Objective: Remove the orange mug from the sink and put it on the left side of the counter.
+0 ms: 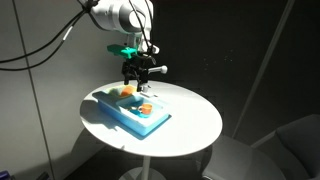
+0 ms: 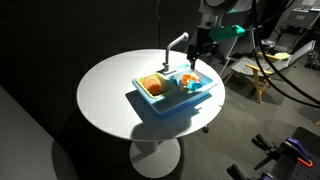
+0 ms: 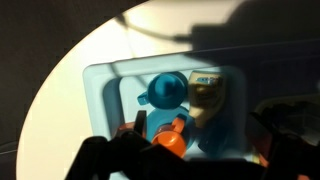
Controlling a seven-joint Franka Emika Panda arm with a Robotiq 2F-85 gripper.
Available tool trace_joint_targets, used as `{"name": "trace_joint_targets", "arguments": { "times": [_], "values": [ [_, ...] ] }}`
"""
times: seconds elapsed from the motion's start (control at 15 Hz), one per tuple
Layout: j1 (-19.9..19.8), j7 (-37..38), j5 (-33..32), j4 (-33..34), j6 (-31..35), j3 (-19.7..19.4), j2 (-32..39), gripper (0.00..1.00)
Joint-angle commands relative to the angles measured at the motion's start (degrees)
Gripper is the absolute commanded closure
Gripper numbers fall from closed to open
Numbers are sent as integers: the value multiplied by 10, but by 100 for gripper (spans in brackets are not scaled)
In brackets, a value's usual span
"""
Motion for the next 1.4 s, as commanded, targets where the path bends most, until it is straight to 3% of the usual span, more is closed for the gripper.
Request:
{"name": "trace_joint_targets", "arguments": {
  "times": [0.0, 0.8, 1.33],
  "values": [
    [0, -1, 1, 2, 2, 0, 2, 0],
    [-3, -27, 6, 24, 113, 5, 63, 0],
    [-15, -81, 10, 46, 147, 10, 94, 0]
  ]
}}
